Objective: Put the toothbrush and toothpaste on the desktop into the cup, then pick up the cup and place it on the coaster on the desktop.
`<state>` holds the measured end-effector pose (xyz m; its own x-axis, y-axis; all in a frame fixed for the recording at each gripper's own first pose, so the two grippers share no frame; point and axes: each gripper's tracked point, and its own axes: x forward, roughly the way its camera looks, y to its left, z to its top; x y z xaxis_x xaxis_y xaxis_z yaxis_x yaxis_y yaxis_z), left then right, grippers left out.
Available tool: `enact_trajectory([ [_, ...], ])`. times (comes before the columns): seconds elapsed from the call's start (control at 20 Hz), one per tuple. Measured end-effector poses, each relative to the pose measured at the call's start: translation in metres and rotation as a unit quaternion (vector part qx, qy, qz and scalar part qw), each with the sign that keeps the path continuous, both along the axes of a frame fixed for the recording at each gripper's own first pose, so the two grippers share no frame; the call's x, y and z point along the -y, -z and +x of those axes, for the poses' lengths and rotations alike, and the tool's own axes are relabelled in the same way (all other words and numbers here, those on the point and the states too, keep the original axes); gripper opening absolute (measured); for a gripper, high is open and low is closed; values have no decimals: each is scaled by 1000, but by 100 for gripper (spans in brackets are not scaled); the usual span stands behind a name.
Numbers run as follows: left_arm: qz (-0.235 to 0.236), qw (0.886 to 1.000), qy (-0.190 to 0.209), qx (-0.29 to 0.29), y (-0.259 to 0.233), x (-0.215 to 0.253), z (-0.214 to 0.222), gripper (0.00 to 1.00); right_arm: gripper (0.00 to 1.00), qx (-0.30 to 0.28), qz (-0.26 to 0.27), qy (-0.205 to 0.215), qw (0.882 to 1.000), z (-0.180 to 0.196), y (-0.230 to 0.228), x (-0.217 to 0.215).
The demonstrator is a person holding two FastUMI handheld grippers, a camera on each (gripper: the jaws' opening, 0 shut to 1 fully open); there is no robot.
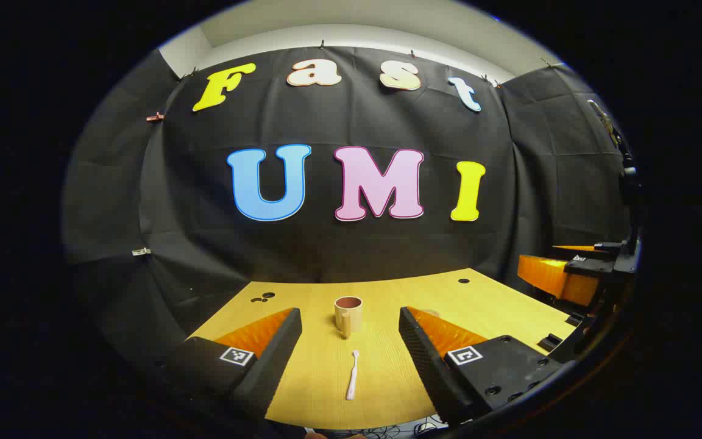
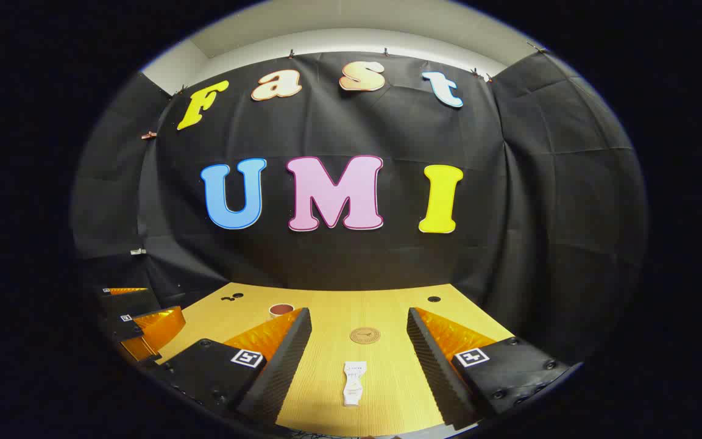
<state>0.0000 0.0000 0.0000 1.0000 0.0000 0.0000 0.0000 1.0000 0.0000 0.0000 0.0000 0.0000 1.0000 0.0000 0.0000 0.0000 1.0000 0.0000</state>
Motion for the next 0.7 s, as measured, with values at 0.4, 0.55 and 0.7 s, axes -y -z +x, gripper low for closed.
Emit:
enact_trajectory([
  [0.4,10,1000,9,-8,6,-4,25,99,97,-21,-7,-1,1000,23,14,-2],
  [0.55,18,1000,5,-12,8,-7,36,99,97,-39,-7,-3,999,35,23,-2],
  [0.7,10,1000,10,-20,10,-6,44,99,97,-50,-5,-4,999,47,28,-3],
])
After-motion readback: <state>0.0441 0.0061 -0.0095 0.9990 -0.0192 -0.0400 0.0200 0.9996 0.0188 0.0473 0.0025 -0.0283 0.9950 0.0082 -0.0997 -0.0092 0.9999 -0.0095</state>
